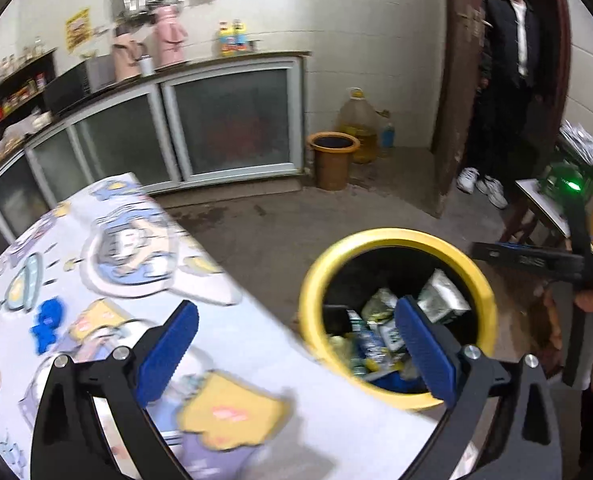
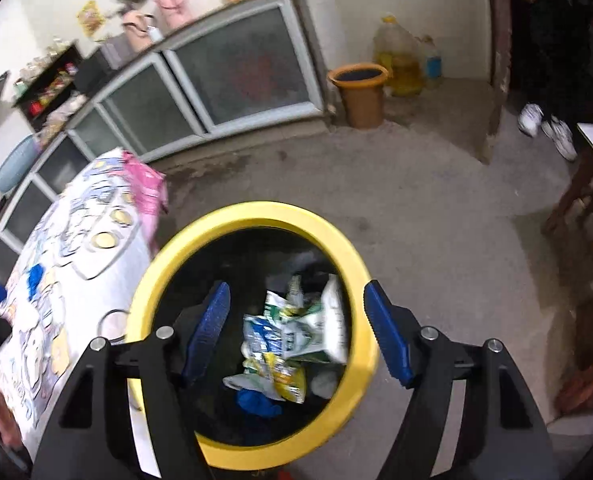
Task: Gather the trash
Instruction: 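Carry the yellow wrapper over the bin and open the right tool, then grasp the white tissue with the right tool while the left tool grasps the other blue glove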
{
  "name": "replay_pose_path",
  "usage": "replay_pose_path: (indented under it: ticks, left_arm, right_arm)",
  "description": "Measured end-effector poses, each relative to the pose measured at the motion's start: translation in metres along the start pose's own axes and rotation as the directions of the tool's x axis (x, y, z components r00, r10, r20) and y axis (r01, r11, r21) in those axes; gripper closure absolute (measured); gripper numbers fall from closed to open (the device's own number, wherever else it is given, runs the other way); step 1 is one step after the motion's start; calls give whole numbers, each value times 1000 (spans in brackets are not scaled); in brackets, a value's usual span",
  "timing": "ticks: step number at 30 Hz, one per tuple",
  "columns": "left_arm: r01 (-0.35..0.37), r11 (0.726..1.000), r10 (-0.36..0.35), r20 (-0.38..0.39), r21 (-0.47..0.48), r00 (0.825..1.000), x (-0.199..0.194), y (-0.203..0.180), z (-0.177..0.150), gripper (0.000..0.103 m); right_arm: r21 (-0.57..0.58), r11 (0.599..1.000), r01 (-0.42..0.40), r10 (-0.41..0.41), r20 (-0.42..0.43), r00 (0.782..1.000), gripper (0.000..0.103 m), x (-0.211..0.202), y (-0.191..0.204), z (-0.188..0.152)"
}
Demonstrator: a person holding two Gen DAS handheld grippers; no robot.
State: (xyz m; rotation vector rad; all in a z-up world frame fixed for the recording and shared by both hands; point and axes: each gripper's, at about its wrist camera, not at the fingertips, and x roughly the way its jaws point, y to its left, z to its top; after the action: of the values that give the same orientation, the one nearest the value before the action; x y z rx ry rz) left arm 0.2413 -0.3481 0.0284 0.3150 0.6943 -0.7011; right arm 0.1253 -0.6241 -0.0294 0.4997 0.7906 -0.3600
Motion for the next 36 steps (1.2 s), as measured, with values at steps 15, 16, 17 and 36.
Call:
replay_pose_path:
  ticks: [15, 16, 17, 36]
  left_arm:
    - [-220, 974, 216, -82, -44, 973, -44, 262, -34, 8]
    - [-214, 975, 209, -90, -60, 974, -40, 271, -35, 8]
    - [-205, 975, 197, -96, -85, 976, -34, 281, -36, 8]
    - [-262, 940, 218, -207, -217, 954, 75, 321, -33, 8]
  right_arm:
    - [-552, 629, -548, 537, -201, 819, 36, -13, 280, -57]
    - [-567, 610, -554, 534, -223, 816, 36, -8, 294, -61]
    - [-595, 580, -556, 525, -250, 814, 36, 0, 317, -68]
    - [-572, 606, -553, 404, -377, 833, 36, 95, 437, -80]
